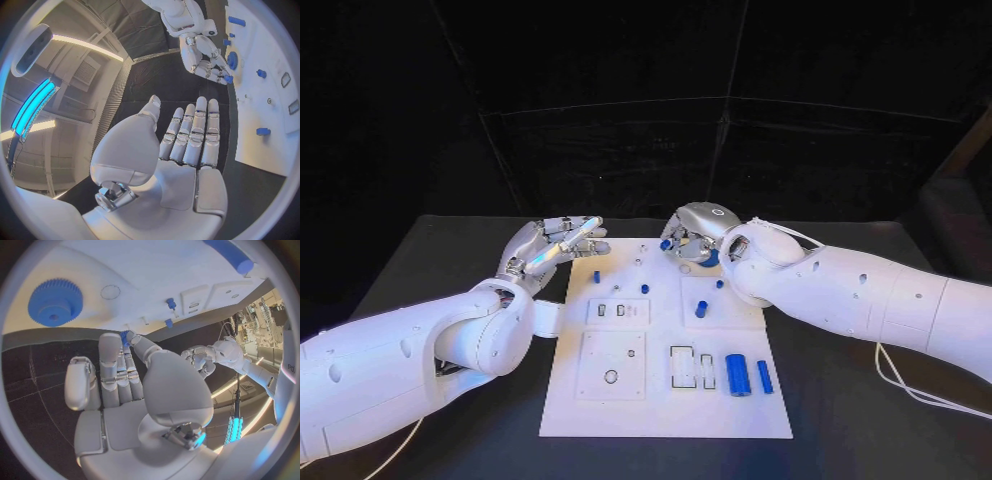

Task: Assemble the parts on the task board

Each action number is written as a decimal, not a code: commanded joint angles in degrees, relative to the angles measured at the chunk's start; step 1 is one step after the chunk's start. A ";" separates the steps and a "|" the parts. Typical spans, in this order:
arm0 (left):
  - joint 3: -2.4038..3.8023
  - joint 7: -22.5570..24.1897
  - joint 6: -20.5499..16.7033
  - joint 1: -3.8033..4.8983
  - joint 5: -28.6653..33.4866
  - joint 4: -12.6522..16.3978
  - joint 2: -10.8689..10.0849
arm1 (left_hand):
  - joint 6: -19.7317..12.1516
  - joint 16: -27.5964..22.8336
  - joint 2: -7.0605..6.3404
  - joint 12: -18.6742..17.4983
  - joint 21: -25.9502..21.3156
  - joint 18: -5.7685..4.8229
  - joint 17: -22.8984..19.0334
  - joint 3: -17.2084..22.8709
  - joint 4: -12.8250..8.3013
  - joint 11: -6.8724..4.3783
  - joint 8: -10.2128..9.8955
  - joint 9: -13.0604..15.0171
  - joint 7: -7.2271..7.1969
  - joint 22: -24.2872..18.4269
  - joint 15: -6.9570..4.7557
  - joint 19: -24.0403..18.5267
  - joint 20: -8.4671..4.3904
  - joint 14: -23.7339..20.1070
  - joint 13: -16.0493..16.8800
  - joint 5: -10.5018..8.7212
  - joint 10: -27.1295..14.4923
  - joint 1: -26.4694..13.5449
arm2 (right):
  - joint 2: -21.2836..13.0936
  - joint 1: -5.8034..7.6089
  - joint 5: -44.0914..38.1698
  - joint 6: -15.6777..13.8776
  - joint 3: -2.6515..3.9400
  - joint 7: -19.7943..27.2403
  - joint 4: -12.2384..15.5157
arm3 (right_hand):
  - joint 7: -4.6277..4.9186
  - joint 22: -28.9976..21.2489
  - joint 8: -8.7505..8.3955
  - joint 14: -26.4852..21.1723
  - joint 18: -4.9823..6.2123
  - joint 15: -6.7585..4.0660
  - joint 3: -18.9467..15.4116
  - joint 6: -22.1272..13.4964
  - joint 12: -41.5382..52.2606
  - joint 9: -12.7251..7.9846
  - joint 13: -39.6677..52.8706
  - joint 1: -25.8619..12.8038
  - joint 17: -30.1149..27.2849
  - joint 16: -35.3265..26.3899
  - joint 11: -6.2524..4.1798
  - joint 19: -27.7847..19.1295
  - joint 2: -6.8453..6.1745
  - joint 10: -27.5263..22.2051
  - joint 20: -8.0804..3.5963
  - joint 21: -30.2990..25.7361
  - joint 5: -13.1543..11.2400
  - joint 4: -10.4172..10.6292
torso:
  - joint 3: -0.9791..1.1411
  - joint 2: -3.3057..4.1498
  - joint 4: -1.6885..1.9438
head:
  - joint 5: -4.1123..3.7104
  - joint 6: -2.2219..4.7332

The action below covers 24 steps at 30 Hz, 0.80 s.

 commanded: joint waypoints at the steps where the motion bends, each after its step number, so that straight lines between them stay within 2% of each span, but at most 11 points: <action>1: 0.05 0.24 -0.24 0.09 -0.32 0.03 0.07 | 0.50 -0.35 -0.13 -0.25 0.01 0.72 0.02 0.05 -0.29 0.18 -0.20 -0.10 1.46 -0.08 0.00 0.40 -0.10 0.24 -0.09 0.26 -0.17 0.56 | 1.28 0.32 1.09 -0.58 0.12 -0.41 -1.51 | -0.16 0.06 -0.34 -0.22 -0.94 -0.21 0.04 0.18 -0.33 0.49 0.06 -0.47 0.10 0.33 0.25 0.41 -0.10 0.09 -0.13 0.27 -0.35 0.59 | 0.00 0.10 -0.02 | 0.22 0.12; 6: 0.05 0.24 -0.28 0.09 -0.32 0.03 0.18 | 0.50 -0.35 -0.13 -0.25 0.01 0.72 0.02 0.05 -0.29 0.18 -0.20 -0.10 1.46 -0.08 0.00 0.40 -0.10 0.24 -0.09 0.26 -0.17 0.56 | 3.51 0.44 0.43 0.32 0.15 -0.94 -3.61 | -0.15 0.12 -0.42 -0.27 -0.95 -0.19 0.10 0.14 -0.45 0.48 0.05 -0.53 0.10 0.44 0.28 0.42 -0.15 -0.02 -0.11 0.31 -0.68 0.87 | 0.01 0.11 -0.17 | 0.57 0.12; 13: 0.05 0.13 -0.23 0.11 -0.32 -0.12 0.32 | 0.50 -0.35 -0.13 -0.25 0.01 0.72 0.02 0.05 -0.29 0.18 -0.20 -0.10 1.46 -0.08 0.00 0.40 -0.10 0.24 -0.09 0.26 -0.17 0.56 | 5.72 0.48 0.06 1.61 0.17 -1.59 -5.51 | -0.16 0.13 -0.46 -0.29 -0.95 -0.19 0.20 0.13 -0.52 0.47 0.05 -0.44 0.15 0.53 0.28 0.42 -0.12 -0.08 -0.11 0.32 -0.73 0.94 | -0.02 0.07 -0.17 | 0.59 0.06; 22: 0.05 0.03 -0.09 0.16 -0.32 -0.22 0.42 | 0.50 -0.43 -0.07 -0.30 -0.03 0.71 0.01 0.05 -0.36 0.19 -0.24 -0.10 1.46 -0.12 0.02 0.41 -0.09 0.22 -0.09 0.26 -0.17 0.61 | 7.94 0.49 -0.24 3.20 0.17 -2.51 -7.73 | -0.09 0.18 -0.54 -0.33 -0.96 -0.16 0.28 0.05 -0.62 0.45 0.04 -0.43 0.17 0.62 0.33 0.44 -0.18 -0.19 -0.10 0.35 -0.79 1.09 | 0.03 0.14 -0.15 | 0.65 0.13; 24: 0.05 0.02 -0.06 0.17 -0.32 -0.23 0.47 | 0.50 -0.43 -0.07 -0.30 -0.03 0.71 0.01 0.05 -0.36 0.19 -0.24 -0.10 1.46 -0.12 0.02 0.41 -0.09 0.22 -0.09 0.26 -0.17 0.61 | 8.52 0.49 -0.30 3.49 0.17 -2.60 -8.31 | -0.09 0.18 -0.54 -0.33 -0.96 -0.16 0.28 0.05 -0.62 0.45 0.04 -0.43 0.17 0.62 0.33 0.44 -0.18 -0.19 -0.10 0.35 -0.79 1.09 | -0.02 0.15 -0.08 | 0.63 0.11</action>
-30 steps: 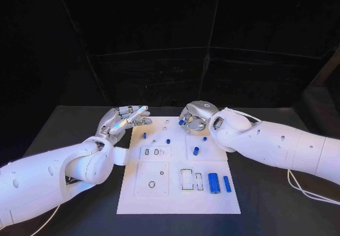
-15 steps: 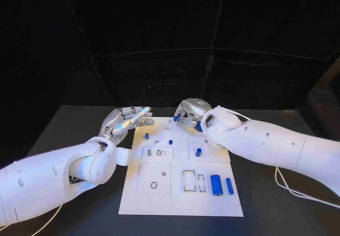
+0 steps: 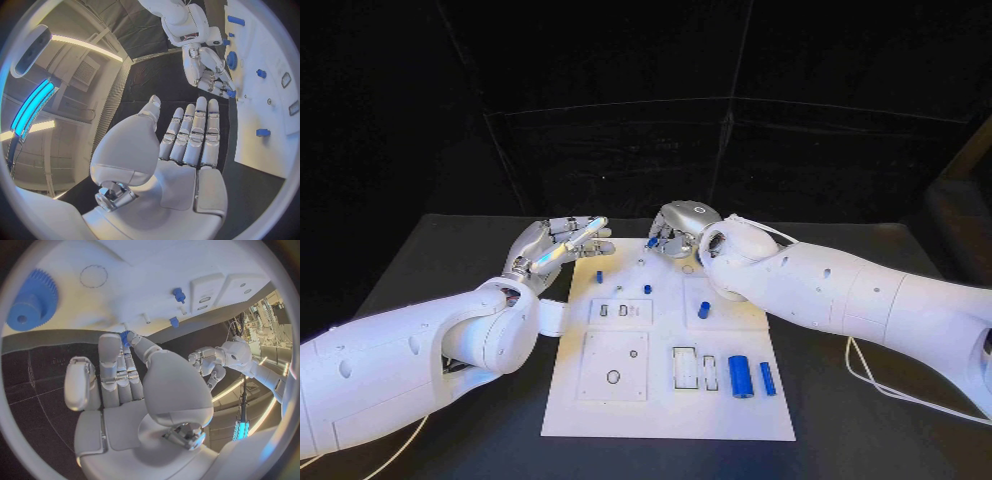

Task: Assemble the parts on the task board

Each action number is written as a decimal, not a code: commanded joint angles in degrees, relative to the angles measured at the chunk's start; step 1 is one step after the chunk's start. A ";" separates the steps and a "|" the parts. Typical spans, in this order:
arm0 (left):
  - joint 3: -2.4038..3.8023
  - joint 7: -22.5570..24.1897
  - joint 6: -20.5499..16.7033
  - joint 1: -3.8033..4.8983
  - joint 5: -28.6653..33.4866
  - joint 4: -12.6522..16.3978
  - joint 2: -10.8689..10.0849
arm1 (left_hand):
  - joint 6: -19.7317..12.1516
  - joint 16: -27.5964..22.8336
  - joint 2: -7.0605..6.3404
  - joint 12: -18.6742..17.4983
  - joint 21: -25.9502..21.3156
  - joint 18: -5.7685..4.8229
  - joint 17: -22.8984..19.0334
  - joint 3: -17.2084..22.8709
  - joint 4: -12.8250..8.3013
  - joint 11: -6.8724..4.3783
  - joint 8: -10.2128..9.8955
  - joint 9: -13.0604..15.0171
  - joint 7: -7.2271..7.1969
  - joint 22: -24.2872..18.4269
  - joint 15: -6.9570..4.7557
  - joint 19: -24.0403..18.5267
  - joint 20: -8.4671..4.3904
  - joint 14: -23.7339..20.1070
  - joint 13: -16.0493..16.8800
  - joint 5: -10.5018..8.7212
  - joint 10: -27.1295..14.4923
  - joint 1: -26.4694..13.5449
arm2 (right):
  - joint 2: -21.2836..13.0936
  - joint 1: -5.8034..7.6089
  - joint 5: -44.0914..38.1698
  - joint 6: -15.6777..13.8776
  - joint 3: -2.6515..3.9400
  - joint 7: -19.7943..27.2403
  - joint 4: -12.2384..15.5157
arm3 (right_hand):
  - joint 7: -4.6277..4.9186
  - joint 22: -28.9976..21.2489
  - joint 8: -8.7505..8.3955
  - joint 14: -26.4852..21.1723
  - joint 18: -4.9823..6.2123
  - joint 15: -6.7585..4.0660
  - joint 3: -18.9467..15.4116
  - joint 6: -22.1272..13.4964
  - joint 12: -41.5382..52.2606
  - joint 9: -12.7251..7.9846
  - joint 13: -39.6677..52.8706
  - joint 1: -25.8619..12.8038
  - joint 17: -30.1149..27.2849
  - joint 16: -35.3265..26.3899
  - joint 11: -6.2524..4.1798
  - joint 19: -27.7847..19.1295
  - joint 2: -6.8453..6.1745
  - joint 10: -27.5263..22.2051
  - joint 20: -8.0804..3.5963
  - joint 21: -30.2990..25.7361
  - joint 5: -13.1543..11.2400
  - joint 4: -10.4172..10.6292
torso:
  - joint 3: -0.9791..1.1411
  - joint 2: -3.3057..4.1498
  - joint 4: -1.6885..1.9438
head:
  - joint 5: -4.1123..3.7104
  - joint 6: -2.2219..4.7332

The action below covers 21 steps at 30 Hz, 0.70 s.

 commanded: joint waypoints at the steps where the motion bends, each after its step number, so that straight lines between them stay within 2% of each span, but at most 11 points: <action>1: 0.06 0.14 0.20 0.12 -0.32 0.03 0.12 | 0.50 -0.21 -0.07 -0.30 -0.03 0.71 0.02 0.05 -0.36 0.19 -0.24 -0.06 1.46 -0.05 0.02 0.41 -0.09 0.22 -0.05 0.27 -0.17 0.61 | 0.69 0.16 -0.56 1.65 0.06 -0.79 -0.64 | -0.06 0.07 0.28 -0.34 -0.96 -0.16 0.01 0.06 -0.37 0.33 0.05 -0.38 0.08 0.33 0.35 0.44 -0.13 -0.20 -0.09 0.35 -0.28 0.42 | -0.02 0.03 0.07 | 0.00 -0.07; 6: 0.06 0.06 0.23 0.18 -0.32 -0.05 0.14 | 0.50 -0.21 -0.07 -0.30 -0.03 0.71 0.02 0.05 -0.36 0.19 -0.24 -0.06 1.46 -0.05 0.02 0.41 -0.09 0.22 -0.05 0.27 -0.17 0.61 | 1.65 0.16 -0.61 2.35 0.06 -0.76 -1.25 | -0.04 0.07 0.26 -0.34 -0.96 -0.14 0.02 0.03 -0.40 0.33 0.05 -0.40 0.13 0.39 0.36 0.43 -0.16 -0.23 -0.09 0.35 -0.31 0.48 | 0.03 0.06 0.01 | 0.15 -0.21; 12: 0.06 -0.06 0.30 0.24 -0.31 -0.14 0.15 | 0.50 -0.26 -0.04 -0.33 -0.05 0.71 0.01 0.03 -0.40 0.20 -0.27 -0.06 1.47 -0.08 0.02 0.42 -0.08 0.21 -0.05 0.27 -0.17 0.63 | 2.53 0.16 -0.63 3.24 0.05 -1.05 -2.24 | 0.00 0.06 0.21 -0.38 -0.96 -0.12 0.03 -0.02 -0.44 0.31 0.05 -0.44 0.06 0.38 0.40 0.41 -0.20 -0.26 -0.07 0.35 -0.34 0.59 | -0.04 0.06 -0.01 | 0.19 -0.51; 21: 0.06 -0.43 0.64 0.28 -0.31 -0.27 0.24 | 0.50 -0.28 -0.03 -0.35 -0.07 0.71 0.01 0.02 -0.40 0.21 -0.28 -0.06 1.47 -0.09 0.03 0.41 -0.08 0.20 -0.05 0.27 -0.18 0.63 | 3.34 0.15 -0.64 3.21 0.05 -2.12 -3.51 | 0.05 0.05 0.12 -0.42 -0.95 -0.08 0.07 -0.10 -0.52 0.29 0.04 -0.50 0.06 0.45 0.44 0.38 -0.28 -0.34 -0.05 0.35 -0.37 0.76 | -0.01 0.10 -0.06 | 0.31 -0.48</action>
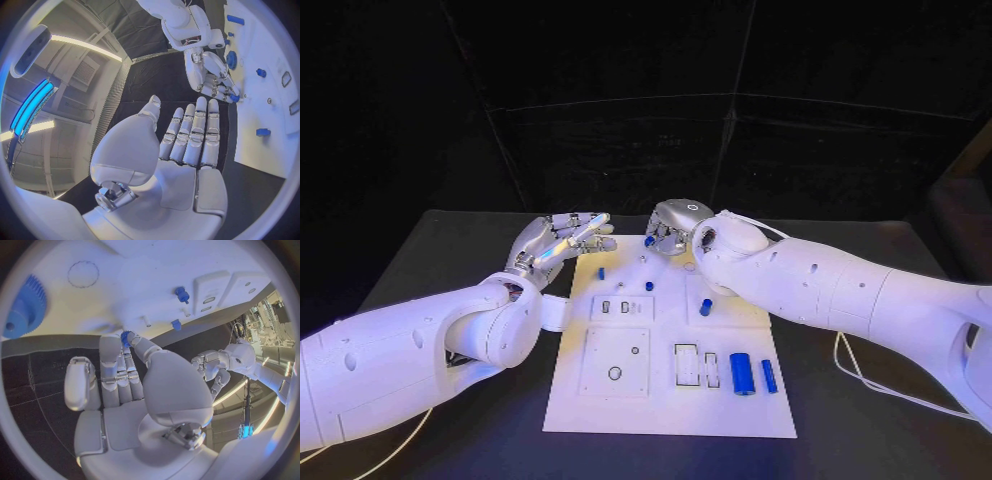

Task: Assemble the parts on the task board

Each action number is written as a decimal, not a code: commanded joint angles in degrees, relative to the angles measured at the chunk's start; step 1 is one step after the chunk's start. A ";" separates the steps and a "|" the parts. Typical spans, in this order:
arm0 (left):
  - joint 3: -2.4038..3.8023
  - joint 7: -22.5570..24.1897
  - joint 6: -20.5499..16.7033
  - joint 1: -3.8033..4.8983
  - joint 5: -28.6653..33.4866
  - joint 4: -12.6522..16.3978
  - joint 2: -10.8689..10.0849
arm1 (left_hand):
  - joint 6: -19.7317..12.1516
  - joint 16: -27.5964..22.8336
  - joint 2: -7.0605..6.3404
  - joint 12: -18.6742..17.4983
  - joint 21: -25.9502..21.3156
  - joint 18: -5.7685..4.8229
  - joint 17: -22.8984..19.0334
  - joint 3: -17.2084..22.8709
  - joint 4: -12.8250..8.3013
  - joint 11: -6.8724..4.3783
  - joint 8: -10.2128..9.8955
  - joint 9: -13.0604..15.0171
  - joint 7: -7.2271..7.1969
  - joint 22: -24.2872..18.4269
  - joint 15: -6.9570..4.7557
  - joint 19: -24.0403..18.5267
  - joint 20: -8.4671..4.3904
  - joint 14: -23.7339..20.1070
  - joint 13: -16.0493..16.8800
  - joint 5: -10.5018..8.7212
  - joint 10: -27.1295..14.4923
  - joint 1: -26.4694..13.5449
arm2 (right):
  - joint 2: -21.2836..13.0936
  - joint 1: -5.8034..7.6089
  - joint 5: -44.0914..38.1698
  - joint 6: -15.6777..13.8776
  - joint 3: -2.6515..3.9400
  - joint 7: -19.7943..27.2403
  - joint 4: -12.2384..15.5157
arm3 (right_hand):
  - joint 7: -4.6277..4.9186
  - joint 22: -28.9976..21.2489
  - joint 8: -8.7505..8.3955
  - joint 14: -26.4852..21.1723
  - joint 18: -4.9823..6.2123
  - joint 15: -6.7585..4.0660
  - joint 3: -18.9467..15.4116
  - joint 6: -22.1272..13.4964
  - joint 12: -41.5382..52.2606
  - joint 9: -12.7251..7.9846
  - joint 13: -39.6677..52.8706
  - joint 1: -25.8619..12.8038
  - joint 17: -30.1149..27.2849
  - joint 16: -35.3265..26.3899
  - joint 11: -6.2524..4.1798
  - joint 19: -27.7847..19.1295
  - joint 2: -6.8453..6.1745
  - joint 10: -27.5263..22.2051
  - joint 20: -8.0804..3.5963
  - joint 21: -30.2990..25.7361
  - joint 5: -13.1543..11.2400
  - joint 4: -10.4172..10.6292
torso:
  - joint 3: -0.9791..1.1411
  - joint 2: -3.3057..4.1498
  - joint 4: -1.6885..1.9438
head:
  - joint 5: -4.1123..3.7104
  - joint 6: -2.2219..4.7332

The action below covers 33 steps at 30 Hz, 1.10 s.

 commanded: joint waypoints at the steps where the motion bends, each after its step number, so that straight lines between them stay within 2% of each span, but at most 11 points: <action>1: 0.06 -0.11 0.62 0.12 -0.31 0.01 0.07 | 0.50 -0.29 -0.03 -0.35 -0.07 0.71 0.02 0.02 -0.41 0.21 -0.28 -0.07 1.47 -0.09 0.03 0.41 -0.08 0.20 -0.06 0.27 -0.18 0.63 | 0.30 0.04 -0.38 0.73 -0.03 -1.25 -0.31 | 0.05 0.06 0.03 -0.43 -0.96 -0.07 0.10 0.11 -0.33 0.01 0.05 -0.49 0.00 0.34 0.24 0.38 -0.29 -0.15 -0.04 0.35 -0.17 0.50 | 0.01 0.04 -0.03 | -0.07 0.06; 7: 0.06 -0.23 0.79 0.13 -0.31 -0.07 0.10 | 0.50 -0.29 -0.03 -0.35 -0.07 0.71 0.02 0.02 -0.41 0.21 -0.28 -0.07 1.47 -0.09 0.03 0.41 -0.08 0.20 -0.06 0.27 -0.18 0.63 | 0.63 0.04 -0.52 -0.10 -0.02 -2.11 -0.63 | 0.11 0.10 -0.08 -0.46 -0.97 -0.04 0.17 -0.03 -0.43 -0.02 0.04 -0.47 0.02 0.43 0.29 0.39 -0.40 -0.28 -0.01 0.37 -0.16 0.61 | 0.02 0.04 -0.02 | -0.08 0.04; 13: 0.06 -0.34 0.92 0.14 -0.31 -0.15 0.13 | 0.47 -0.36 0.00 -0.41 -0.11 0.70 0.00 -0.01 -0.43 0.23 -0.33 -0.07 1.50 -0.13 0.05 0.40 -0.07 0.15 -0.07 0.27 -0.22 0.62 | 0.74 0.04 -0.57 0.00 -0.02 -2.06 -0.74 | 0.64 -0.19 -0.89 -0.80 -0.91 0.33 0.29 -1.19 -1.14 -0.28 -0.14 -0.67 -0.52 0.35 0.78 0.07 -1.30 -1.46 0.25 0.27 -0.23 1.27 | -0.02 0.05 -0.08 | 0.01 0.02; 18: 0.06 -0.44 0.96 0.14 -0.31 -0.24 0.17 | 0.47 -0.36 0.00 -0.41 -0.11 0.70 0.00 -0.01 -0.43 0.23 -0.33 -0.07 1.50 -0.13 0.05 0.40 -0.07 0.15 -0.07 0.27 -0.22 0.62 | 0.71 0.05 -0.45 0.69 -0.02 -1.66 -0.74 | 1.41 -0.41 -1.69 -1.03 -0.86 0.96 0.04 -3.51 -1.47 -0.65 -0.46 -1.25 -0.56 0.74 1.55 -0.24 -2.72 -3.45 0.79 0.16 -0.26 2.27 | -0.01 0.05 -0.07 | 0.09 -0.07; 25: 0.06 -0.62 0.90 0.14 -0.31 -0.37 0.19 | 0.46 -0.39 0.02 -0.43 -0.13 0.70 0.00 -0.02 -0.44 0.24 -0.35 -0.08 1.52 -0.14 0.06 0.40 -0.07 0.14 -0.07 0.27 -0.24 0.62 | 0.34 0.06 -0.15 0.22 -0.02 -1.47 -0.42 | 1.34 -0.77 -1.71 -1.47 -0.72 1.20 -1.30 -9.39 -1.27 -0.82 -0.54 -1.77 -1.29 0.77 1.75 -0.65 -4.45 -4.87 1.22 -0.01 -0.53 3.84 | 0.00 0.04 -0.08 | 0.01 -0.04; 28: 0.06 -0.70 0.86 0.14 -0.31 -0.34 0.08 | 0.39 -0.57 0.21 -0.57 -0.23 0.68 -0.02 0.01 -0.57 0.30 -0.48 -0.09 1.60 -0.23 0.11 0.39 -0.04 0.08 -0.07 0.27 -0.32 0.74 | -0.44 0.06 0.17 -0.65 -0.03 -1.45 0.44 | 1.39 -0.76 -1.70 -1.48 -0.72 1.21 -1.47 -9.73 -1.21 -0.79 -0.51 -1.72 -1.29 0.85 1.78 -0.66 -4.59 -4.87 1.23 -0.01 -0.53 3.98 | 0.02 0.05 -0.26 | 0.13 -0.07; 31: 0.06 -0.71 0.82 0.14 -0.31 -0.33 -0.08 | 0.39 -0.57 0.21 -0.57 -0.23 0.68 -0.02 0.01 -0.57 0.30 -0.48 -0.09 1.60 -0.23 0.11 0.39 -0.04 0.08 -0.07 0.27 -0.32 0.74 | -2.32 0.10 0.96 -1.72 -0.02 -1.43 2.46 | 1.44 -0.68 -1.63 -1.47 -0.74 1.21 -1.55 -9.76 -1.12 -0.74 -0.47 -1.65 -1.26 0.92 1.79 -0.60 -4.60 -4.77 1.24 0.02 -0.47 4.07 | 0.06 0.05 -0.50 | 0.11 0.11; 33: 0.06 -0.70 0.80 0.14 -0.31 -0.31 -0.23 | 0.39 -0.57 0.22 -0.58 -0.24 0.68 -0.02 0.01 -0.58 0.30 -0.49 -0.09 1.60 -0.23 0.11 0.39 -0.04 0.08 -0.07 0.27 -0.32 0.75 | -4.11 0.26 1.97 -2.33 -0.02 -1.43 4.29 | 1.49 -0.61 -1.49 -1.45 -0.75 1.21 -1.64 -9.62 -0.97 -0.65 -0.40 -1.53 -1.17 1.07 1.78 -0.54 -4.60 -4.52 1.24 0.06 -0.30 4.22 | 0.10 -0.02 -0.45 | 0.00 0.15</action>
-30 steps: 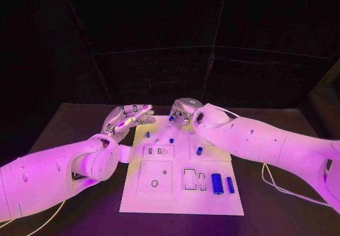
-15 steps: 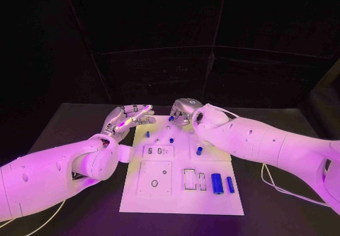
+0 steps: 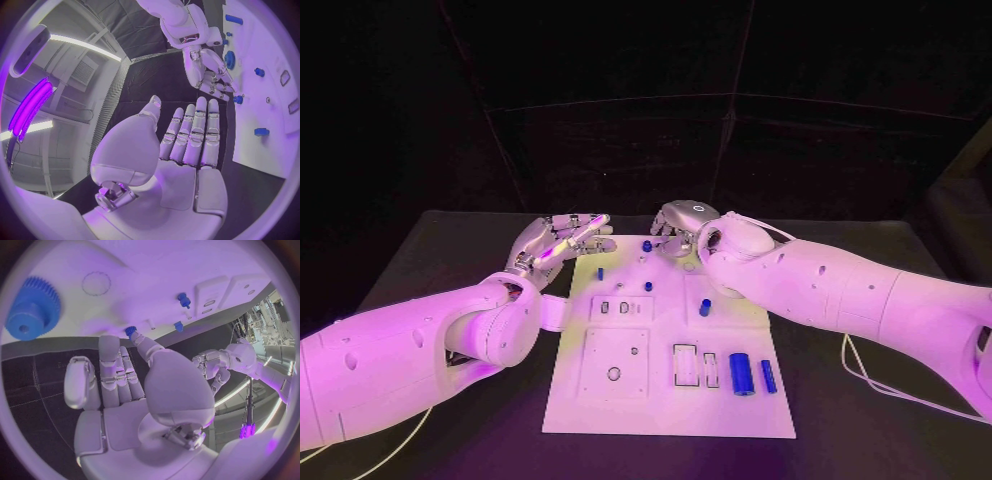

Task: Assemble the parts on the task board

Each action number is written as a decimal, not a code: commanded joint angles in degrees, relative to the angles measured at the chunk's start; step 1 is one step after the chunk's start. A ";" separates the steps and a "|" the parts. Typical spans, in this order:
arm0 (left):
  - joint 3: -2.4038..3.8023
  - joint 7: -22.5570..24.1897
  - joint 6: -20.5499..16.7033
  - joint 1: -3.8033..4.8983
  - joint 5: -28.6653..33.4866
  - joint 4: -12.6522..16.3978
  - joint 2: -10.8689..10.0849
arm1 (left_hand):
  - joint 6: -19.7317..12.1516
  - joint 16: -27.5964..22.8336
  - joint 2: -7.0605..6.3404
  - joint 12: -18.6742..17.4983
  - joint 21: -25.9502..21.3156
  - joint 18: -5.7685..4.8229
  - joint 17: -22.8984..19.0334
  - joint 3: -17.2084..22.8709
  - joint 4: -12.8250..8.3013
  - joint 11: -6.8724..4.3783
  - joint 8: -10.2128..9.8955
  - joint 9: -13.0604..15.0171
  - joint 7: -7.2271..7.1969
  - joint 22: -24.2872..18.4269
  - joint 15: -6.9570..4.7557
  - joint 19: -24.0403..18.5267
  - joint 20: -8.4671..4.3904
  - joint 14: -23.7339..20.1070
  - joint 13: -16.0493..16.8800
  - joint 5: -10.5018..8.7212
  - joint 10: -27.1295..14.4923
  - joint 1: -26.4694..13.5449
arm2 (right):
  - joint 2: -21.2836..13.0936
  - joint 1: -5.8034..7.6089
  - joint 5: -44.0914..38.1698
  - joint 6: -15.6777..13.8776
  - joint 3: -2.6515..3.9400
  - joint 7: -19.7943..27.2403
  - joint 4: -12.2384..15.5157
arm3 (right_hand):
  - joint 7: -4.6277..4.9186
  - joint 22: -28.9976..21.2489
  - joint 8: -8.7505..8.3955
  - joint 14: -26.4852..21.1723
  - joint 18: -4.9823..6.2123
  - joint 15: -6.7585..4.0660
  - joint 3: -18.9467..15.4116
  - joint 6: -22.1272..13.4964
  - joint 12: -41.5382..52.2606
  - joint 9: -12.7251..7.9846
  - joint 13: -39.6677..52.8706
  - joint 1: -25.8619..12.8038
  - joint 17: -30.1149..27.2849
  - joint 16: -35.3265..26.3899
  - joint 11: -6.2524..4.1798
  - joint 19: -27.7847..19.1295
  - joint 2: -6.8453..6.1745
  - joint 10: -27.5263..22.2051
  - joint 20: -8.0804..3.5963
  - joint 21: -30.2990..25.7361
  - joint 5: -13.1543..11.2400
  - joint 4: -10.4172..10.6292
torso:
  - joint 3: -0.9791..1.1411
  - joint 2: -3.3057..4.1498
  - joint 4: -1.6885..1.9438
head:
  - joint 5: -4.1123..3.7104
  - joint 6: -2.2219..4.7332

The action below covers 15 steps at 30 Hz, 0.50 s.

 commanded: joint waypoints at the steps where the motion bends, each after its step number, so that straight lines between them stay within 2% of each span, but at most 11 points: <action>1: 0.06 0.10 0.52 0.11 -0.30 0.11 -0.25 | 0.38 -0.27 -0.03 -0.39 -0.26 0.69 -0.02 0.03 -0.31 0.10 -0.25 -0.09 1.61 -0.07 0.12 0.39 -0.03 0.08 -0.09 0.27 -0.11 0.49 | -2.52 0.40 2.32 -2.43 0.04 0.03 2.66 | 0.17 0.21 -0.03 -0.19 -0.78 -0.04 -0.11 -0.22 0.45 0.19 0.11 0.28 0.14 0.32 0.05 0.15 -0.50 0.26 0.21 0.10 0.15 0.50 | 0.11 -0.09 -0.20 | -0.10 0.03; 4: 0.05 0.13 0.48 0.11 -0.30 0.19 -0.52 | 0.38 -0.27 -0.03 -0.39 -0.26 0.69 -0.02 0.03 -0.31 0.10 -0.25 -0.09 1.61 -0.07 0.12 0.39 -0.03 0.08 -0.09 0.27 -0.11 0.49 | -6.08 0.78 4.59 -3.06 0.17 -0.18 6.09 | 0.21 0.48 0.23 -0.11 -0.83 -0.11 -0.25 0.38 0.87 0.36 0.33 0.54 0.43 0.71 -0.05 0.37 -0.52 1.09 0.18 0.23 0.70 0.79 | 0.15 -0.18 -0.43 | -0.16 0.27; 7: 0.05 0.17 0.53 0.10 -0.30 0.33 -0.73 | 0.38 -0.27 -0.03 -0.39 -0.26 0.69 -0.02 0.03 -0.31 0.10 -0.25 -0.09 1.61 -0.07 0.12 0.39 -0.03 0.08 -0.09 0.27 -0.11 0.49 | -9.73 0.99 6.99 -2.37 1.19 -0.79 9.42 | 0.01 1.22 0.87 0.21 -0.96 -0.57 -0.66 1.97 3.05 0.68 1.52 0.75 1.65 1.93 -0.78 0.94 -0.67 5.15 -0.09 0.57 1.63 1.35 | 0.23 -0.31 -0.69 | -0.29 0.49; 10: 0.05 0.18 0.60 0.10 -0.30 0.45 -0.88 | 0.39 -0.28 -0.01 -0.40 -0.27 0.69 -0.02 0.04 -0.34 0.10 -0.26 -0.09 1.60 -0.09 0.12 0.39 -0.03 0.09 -0.08 0.27 -0.10 0.52 | -13.30 1.10 10.08 -1.09 1.73 -1.66 12.25 | -0.80 2.68 1.01 0.93 -1.27 -1.42 -2.05 2.56 6.44 0.73 3.77 0.17 4.47 4.36 -1.87 2.07 -1.66 10.05 -0.78 1.22 2.09 2.22 | 0.34 -0.42 -1.01 | -0.42 0.55; 12: 0.05 0.17 0.62 0.10 -0.30 0.52 -0.96 | 0.39 -0.29 -0.01 -0.40 -0.27 0.69 -0.02 0.04 -0.35 0.10 -0.26 -0.09 1.60 -0.09 0.12 0.39 -0.03 0.09 -0.08 0.27 -0.10 0.53 | -15.33 1.14 12.20 0.19 1.93 -2.32 13.48 | -0.94 3.67 0.65 1.59 -1.51 -1.61 -3.90 1.89 8.35 0.57 5.33 -1.91 7.59 6.85 -2.04 2.83 -2.63 11.73 -1.13 1.66 2.39 3.85 | 0.41 -0.48 -1.28 | -0.40 0.62; 13: 0.05 0.17 0.62 0.10 -0.30 0.55 -0.98 | 0.40 -0.30 0.00 -0.41 -0.28 0.69 -0.02 0.04 -0.38 0.09 -0.26 -0.09 1.58 -0.10 0.12 0.40 -0.03 0.10 -0.08 0.27 -0.09 0.55 | -16.16 1.16 13.00 0.93 2.00 -2.64 13.88 | -0.93 3.91 0.39 1.82 -1.57 -1.61 -5.07 1.31 9.14 0.46 6.05 -3.27 8.84 7.85 -2.02 3.02 -3.15 12.09 -1.21 1.77 2.57 4.88 | 0.41 -0.44 -1.28 | -0.57 0.70; 15: 0.05 0.17 0.64 0.10 -0.30 0.57 -0.99 | 0.40 -0.30 0.00 -0.41 -0.28 0.69 -0.02 0.04 -0.38 0.09 -0.26 -0.09 1.58 -0.10 0.12 0.40 -0.03 0.10 -0.08 0.27 -0.09 0.55 | -17.21 1.17 13.82 2.22 2.07 -3.12 14.30 | -0.85 4.21 0.05 2.12 -1.64 -1.56 -7.99 -0.49 11.50 0.27 8.51 -4.80 11.48 10.07 -2.01 3.24 -3.95 11.79 -1.32 1.92 4.09 6.91 | 0.43 -0.45 -1.43 | -0.69 0.78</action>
